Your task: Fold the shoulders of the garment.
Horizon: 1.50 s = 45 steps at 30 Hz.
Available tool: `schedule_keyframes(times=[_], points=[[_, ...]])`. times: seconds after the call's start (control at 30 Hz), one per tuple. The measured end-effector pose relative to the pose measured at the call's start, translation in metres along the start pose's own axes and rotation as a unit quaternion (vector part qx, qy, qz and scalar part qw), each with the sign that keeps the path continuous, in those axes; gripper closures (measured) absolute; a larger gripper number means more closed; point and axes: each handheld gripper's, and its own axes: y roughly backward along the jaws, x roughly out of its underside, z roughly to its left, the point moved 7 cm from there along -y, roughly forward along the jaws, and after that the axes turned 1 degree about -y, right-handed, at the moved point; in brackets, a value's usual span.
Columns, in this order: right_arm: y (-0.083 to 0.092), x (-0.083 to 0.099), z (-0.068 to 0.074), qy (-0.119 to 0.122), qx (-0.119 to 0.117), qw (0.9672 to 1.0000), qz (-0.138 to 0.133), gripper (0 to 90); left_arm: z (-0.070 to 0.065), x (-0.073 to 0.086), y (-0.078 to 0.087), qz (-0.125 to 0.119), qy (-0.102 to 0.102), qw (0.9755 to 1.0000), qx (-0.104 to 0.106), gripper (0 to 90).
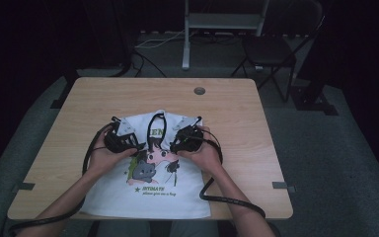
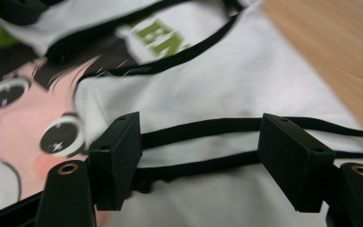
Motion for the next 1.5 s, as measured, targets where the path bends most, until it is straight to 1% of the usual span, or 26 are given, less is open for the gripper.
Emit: schedule_keyframes(times=[0.1, 0.17, 0.23, 0.33, 0.4, 0.47, 0.53, 0.63, 0.73, 0.77, 0.83, 1.0, 1.13, 1.2, 1.3, 1.5], points=[[0.012, 0.001, -0.024, -0.033, 0.009, 0.9994, -0.008, 29.0, 0.019, -0.001, 0.012, -0.02, 0.026, 0.9994, -0.006, 21.6], [0.02, 0.003, -0.037, -0.045, 0.01, 0.9989, -0.01, 28.7, 0.031, 0.0, 0.02, -0.029, 0.037, 0.9988, -0.011, 21.6], [0.025, 0.004, -0.047, -0.045, 0.014, 0.9989, -0.007, 28.2, 0.04, 0.002, 0.026, -0.037, 0.051, 0.9979, -0.015, 21.6], [0.031, 0.008, -0.062, -0.028, 0.028, 0.9992, 0.005, 27.9, 0.053, 0.005, 0.031, -0.048, 0.074, 0.9959, -0.023, 21.6], [0.036, 0.013, -0.071, -0.039, 0.027, 0.9989, 0.007, 27.5, 0.059, 0.008, 0.032, -0.055, 0.087, 0.9944, -0.025, 21.6], [0.039, 0.017, -0.077, -0.051, 0.031, 0.9982, 0.001, 27.2, 0.064, 0.01, 0.032, -0.059, 0.096, 0.9932, -0.029, 21.6], [0.039, 0.019, -0.079, -0.06, 0.032, 0.9976, -0.002, 26.7, 0.067, 0.012, 0.03, -0.06, 0.107, 0.9921, -0.027, 21.6], [0.036, 0.022, -0.081, -0.067, 0.031, 0.9973, -0.003, 26.0, 0.07, 0.012, 0.028, -0.063, 0.114, 0.9911, -0.03, 21.6], [0.035, 0.022, -0.083, -0.083, 0.031, 0.996, -0.012, 25.4, 0.074, 0.014, 0.026, -0.064, 0.124, 0.9898, -0.031, 21.6], [0.035, 0.022, -0.083, -0.083, 0.031, 0.996, -0.012, 25.4, 0.074, 0.014, 0.026, -0.064, 0.124, 0.9898, -0.031, 21.6], [0.034, 0.022, -0.085, -0.094, 0.031, 0.9949, -0.016, 24.5, 0.075, 0.015, 0.026, -0.062, 0.124, 0.9898, -0.032, 21.6], [0.035, 0.022, -0.087, -0.105, 0.031, 0.9937, -0.024, 23.2, 0.076, 0.019, 0.022, -0.057, 0.127, 0.9897, -0.032, 21.6], [0.035, 0.023, -0.087, -0.111, 0.03, 0.993, -0.026, 22.6, 0.076, 0.019, 0.02, -0.06, 0.13, 0.9893, -0.03, 21.6], [0.034, 0.025, -0.09, -0.118, 0.03, 0.9922, -0.024, 21.8, 0.077, 0.018, 0.019, -0.061, 0.134, 0.9886, -0.03, 21.6], [0.034, 0.025, -0.094, -0.126, 0.031, 0.9912, -0.026, 21.7, 0.08, 0.011, 0.019, -0.066, 0.139, 0.9876, -0.031, 21.6], [0.035, 0.023, -0.1, -0.13, 0.033, 0.9906, -0.028, 21.5, 0.081, 0.008, 0.018, -0.067, 0.138, 0.9875, -0.033, 21.6]])
